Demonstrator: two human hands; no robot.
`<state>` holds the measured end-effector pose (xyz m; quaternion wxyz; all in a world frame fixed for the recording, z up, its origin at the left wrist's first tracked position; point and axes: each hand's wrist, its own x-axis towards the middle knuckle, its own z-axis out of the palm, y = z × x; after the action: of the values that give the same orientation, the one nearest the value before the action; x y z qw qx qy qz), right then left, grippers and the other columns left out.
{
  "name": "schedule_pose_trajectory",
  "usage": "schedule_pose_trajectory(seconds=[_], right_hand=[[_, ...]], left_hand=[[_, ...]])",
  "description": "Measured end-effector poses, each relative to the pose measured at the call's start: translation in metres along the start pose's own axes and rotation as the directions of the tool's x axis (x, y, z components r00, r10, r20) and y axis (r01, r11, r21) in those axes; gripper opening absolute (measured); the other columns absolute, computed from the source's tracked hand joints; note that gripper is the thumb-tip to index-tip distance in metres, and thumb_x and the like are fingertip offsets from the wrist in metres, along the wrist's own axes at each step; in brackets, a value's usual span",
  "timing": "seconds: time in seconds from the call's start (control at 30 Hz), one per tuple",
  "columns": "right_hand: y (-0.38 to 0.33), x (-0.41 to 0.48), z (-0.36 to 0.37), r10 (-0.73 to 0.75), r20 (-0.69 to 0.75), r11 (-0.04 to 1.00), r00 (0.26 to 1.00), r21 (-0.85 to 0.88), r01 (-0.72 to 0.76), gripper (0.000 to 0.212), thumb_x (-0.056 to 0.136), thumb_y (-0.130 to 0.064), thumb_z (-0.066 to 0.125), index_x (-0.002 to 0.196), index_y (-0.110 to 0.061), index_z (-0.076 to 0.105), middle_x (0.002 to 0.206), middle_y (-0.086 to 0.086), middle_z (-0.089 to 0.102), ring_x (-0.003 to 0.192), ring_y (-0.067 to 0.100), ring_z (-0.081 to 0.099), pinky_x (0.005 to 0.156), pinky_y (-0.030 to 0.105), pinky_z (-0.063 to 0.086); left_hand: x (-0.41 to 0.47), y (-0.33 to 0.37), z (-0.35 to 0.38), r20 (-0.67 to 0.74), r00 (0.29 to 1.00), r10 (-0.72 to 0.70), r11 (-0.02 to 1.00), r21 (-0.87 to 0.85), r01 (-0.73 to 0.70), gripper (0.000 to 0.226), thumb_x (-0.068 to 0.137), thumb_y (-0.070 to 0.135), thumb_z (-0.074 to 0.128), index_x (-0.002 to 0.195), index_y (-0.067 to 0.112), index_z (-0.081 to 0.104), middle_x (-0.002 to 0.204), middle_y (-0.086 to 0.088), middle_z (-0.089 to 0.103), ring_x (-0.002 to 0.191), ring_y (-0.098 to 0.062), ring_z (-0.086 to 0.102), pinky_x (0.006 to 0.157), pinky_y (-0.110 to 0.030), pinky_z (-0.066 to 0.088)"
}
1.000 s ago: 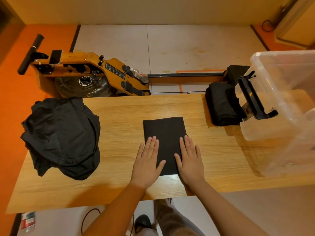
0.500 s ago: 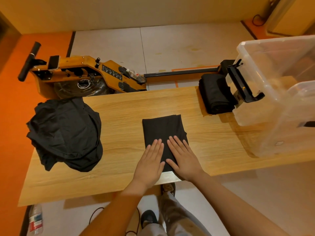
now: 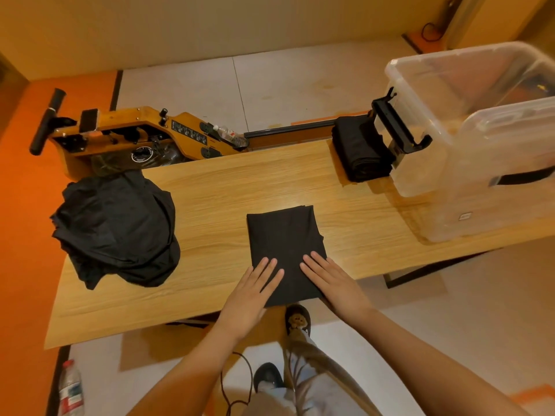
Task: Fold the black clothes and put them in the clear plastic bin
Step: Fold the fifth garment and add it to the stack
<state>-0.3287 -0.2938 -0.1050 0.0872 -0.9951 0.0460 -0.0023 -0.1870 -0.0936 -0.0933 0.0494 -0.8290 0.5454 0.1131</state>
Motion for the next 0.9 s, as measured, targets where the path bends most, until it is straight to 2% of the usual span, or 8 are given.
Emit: schedule_pose_trajectory(seconds=[0.17, 0.3, 0.37, 0.43, 0.53, 0.67, 0.8, 0.9], right_hand=[[0.005, -0.007, -0.008, -0.034, 0.033, 0.999, 0.999, 0.027, 0.033, 0.089, 0.066, -0.005, 0.082, 0.143, -0.018, 0.041, 0.148, 0.003, 0.044, 0.140, 0.018, 0.032, 0.118, 0.032, 0.010], [0.003, -0.001, -0.030, 0.032, 0.049, 0.978, 0.998, 0.205, -0.041, 0.053, 0.088, -0.017, 0.065, 0.138, -0.025, 0.050, 0.147, -0.008, 0.044, 0.140, 0.004, 0.026, 0.121, 0.035, 0.017], [0.003, 0.009, -0.049, 0.124, 0.089, 0.928, 0.988, 0.341, -0.147, 0.038, 0.096, -0.024, 0.056, 0.133, -0.026, 0.056, 0.141, -0.016, 0.046, 0.133, 0.000, 0.034, 0.118, 0.025, 0.016], [0.005, 0.025, -0.068, 0.226, 0.144, 0.843, 0.963, 0.467, -0.268, 0.022, 0.095, -0.028, 0.056, 0.115, -0.025, 0.067, 0.119, -0.011, 0.065, 0.110, 0.003, 0.054, 0.105, 0.029, 0.040], [0.017, 0.055, -0.085, 0.302, 0.190, 0.717, 0.934, 0.600, -0.354, 0.009, 0.093, -0.029, 0.060, 0.092, -0.023, 0.067, 0.080, -0.004, 0.068, 0.075, 0.010, 0.063, 0.075, 0.043, 0.052], [0.031, 0.109, -0.095, 0.378, 0.281, 0.546, 0.882, 0.702, -0.457, 0.007, 0.093, -0.025, 0.061, 0.086, -0.024, 0.064, 0.089, -0.001, 0.069, 0.087, 0.016, 0.064, 0.078, 0.039, 0.052], [0.044, 0.150, -0.078, 0.502, 0.330, 0.566, 0.799, 0.573, -0.593, 0.018, 0.091, -0.032, 0.062, 0.088, -0.014, 0.060, 0.083, -0.001, 0.061, 0.086, 0.022, 0.061, 0.073, 0.036, 0.049], [0.046, 0.157, -0.064, 0.589, 0.317, 0.578, 0.744, 0.479, -0.661, 0.028, 0.090, -0.040, 0.062, 0.100, -0.013, 0.057, 0.085, -0.002, 0.059, 0.085, 0.022, 0.060, 0.070, 0.035, 0.050]], left_hand=[[-0.006, -0.002, -0.007, 0.010, 0.999, 0.050, 0.997, -0.061, -0.049, 0.099, 0.056, 0.026, 0.092, 0.143, 0.022, 0.045, 0.150, -0.006, 0.043, 0.139, -0.024, 0.039, 0.109, -0.043, 0.031], [-0.009, -0.002, -0.027, -0.110, 0.994, 0.012, 0.961, -0.272, -0.042, 0.060, 0.091, 0.024, 0.064, 0.144, 0.035, 0.039, 0.154, 0.016, 0.023, 0.142, 0.001, 0.010, 0.118, -0.031, 0.000], [-0.005, -0.007, -0.039, -0.080, 0.993, -0.082, 0.872, -0.488, 0.033, 0.042, 0.101, 0.027, 0.047, 0.142, 0.037, 0.041, 0.148, 0.025, 0.023, 0.137, 0.008, 0.007, 0.118, -0.021, -0.002], [0.004, -0.012, -0.054, -0.018, 0.978, -0.209, 0.710, -0.690, 0.139, 0.031, 0.101, 0.030, 0.047, 0.130, 0.037, 0.053, 0.137, 0.023, 0.045, 0.132, 0.004, 0.029, 0.114, -0.026, 0.027], [0.030, -0.028, -0.069, 0.041, 0.949, -0.312, 0.449, -0.874, 0.185, 0.017, 0.099, 0.026, 0.052, 0.110, 0.031, 0.065, 0.102, 0.016, 0.068, 0.095, 0.002, 0.061, 0.081, -0.024, 0.048], [0.070, -0.047, -0.088, 0.129, 0.910, -0.395, 0.264, -0.932, 0.247, 0.017, 0.100, 0.023, 0.051, 0.104, 0.023, 0.068, 0.096, 0.008, 0.070, 0.088, -0.001, 0.064, 0.072, -0.017, 0.050], [0.100, -0.066, -0.080, 0.253, 0.853, -0.456, 0.178, -0.914, 0.366, 0.020, 0.099, 0.024, 0.053, 0.101, 0.018, 0.071, 0.098, -0.002, 0.072, 0.093, -0.019, 0.066, 0.081, -0.034, 0.053], [0.108, -0.070, -0.072, 0.320, 0.793, -0.518, 0.108, -0.895, 0.432, 0.028, 0.099, 0.026, 0.053, 0.081, 0.012, 0.067, 0.079, -0.006, 0.068, 0.072, -0.020, 0.063, 0.057, -0.026, 0.051]])
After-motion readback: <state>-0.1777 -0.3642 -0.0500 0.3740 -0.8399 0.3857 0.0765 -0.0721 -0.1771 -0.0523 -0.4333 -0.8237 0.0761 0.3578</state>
